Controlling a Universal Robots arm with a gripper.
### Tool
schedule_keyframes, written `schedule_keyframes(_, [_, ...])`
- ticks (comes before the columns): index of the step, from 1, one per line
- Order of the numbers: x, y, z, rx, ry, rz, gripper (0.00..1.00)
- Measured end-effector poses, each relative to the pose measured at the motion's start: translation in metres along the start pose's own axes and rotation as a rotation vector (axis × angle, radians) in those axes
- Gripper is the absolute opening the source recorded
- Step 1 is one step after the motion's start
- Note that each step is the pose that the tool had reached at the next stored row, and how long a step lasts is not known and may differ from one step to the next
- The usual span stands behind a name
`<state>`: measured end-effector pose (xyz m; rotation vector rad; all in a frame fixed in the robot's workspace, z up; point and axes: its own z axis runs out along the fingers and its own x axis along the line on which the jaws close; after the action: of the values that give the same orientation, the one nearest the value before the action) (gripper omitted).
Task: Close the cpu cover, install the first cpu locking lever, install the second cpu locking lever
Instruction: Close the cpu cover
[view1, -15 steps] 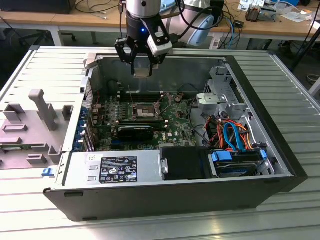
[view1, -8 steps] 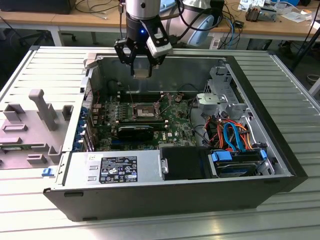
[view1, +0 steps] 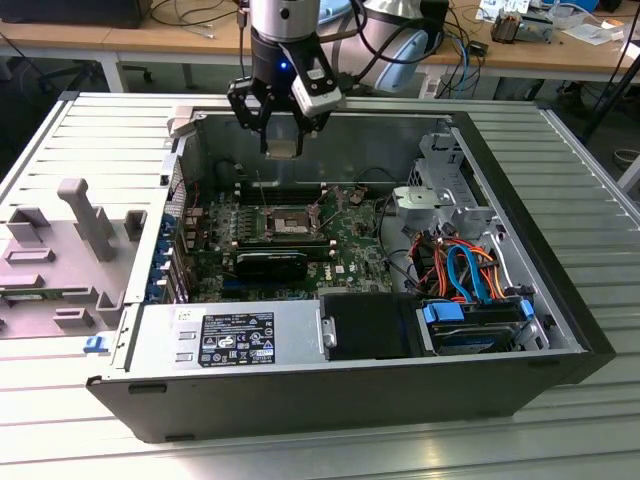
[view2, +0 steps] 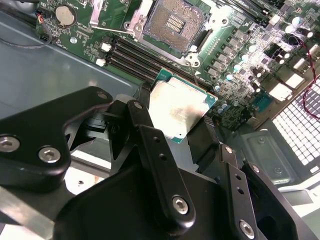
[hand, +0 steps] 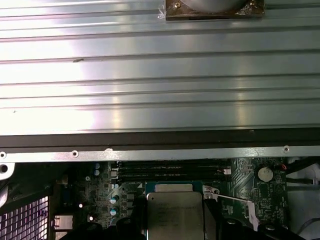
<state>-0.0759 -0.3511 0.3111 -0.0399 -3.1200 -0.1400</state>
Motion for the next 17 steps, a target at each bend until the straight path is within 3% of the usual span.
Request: schedule_keyframes(17, [0.0030, -0.0007, 0.0067, 0.0000, 0.0000, 0.000, 0.55])
